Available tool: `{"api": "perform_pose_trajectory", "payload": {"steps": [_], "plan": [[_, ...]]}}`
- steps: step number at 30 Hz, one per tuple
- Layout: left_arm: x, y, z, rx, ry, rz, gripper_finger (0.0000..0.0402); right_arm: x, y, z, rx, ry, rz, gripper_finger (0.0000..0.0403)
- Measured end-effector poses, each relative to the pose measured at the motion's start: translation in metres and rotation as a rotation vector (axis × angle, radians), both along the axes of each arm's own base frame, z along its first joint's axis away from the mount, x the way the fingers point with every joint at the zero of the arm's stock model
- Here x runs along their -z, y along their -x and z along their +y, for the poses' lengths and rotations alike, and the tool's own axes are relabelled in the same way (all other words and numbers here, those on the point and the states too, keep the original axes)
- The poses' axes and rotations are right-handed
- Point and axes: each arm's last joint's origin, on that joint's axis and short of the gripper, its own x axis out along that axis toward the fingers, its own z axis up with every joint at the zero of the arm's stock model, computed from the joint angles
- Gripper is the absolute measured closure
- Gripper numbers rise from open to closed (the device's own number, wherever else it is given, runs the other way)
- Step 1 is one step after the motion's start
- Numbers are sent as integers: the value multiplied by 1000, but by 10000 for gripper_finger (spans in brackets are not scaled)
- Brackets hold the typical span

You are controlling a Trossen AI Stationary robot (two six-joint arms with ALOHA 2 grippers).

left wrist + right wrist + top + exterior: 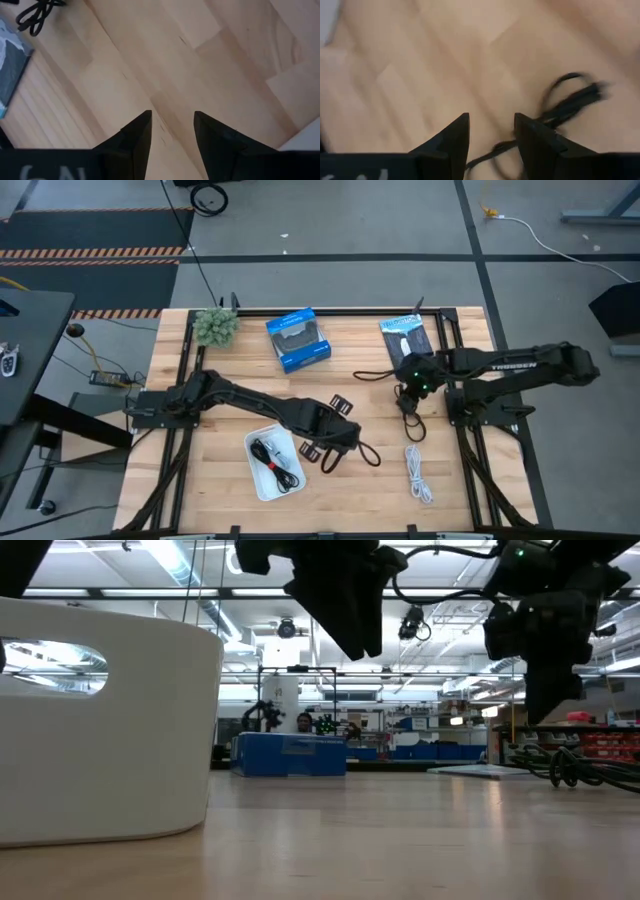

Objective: Pick and place USB-C Cables
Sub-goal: Put the black charger cable into the bin

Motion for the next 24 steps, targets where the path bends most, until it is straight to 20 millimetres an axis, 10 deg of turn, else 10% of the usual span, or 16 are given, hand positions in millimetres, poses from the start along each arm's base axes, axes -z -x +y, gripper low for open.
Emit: {"api": "perform_pose_trajectory", "payload": {"steps": [11, 24], "plan": [[0, 0, -2, 8, -4, -10, 246, -1, -11, 2, 39, -119, -61, 241], [0, -1, -2, 7, -4, -14, 246, 13, 26, -15, 458, -106, 355, 241]]}}
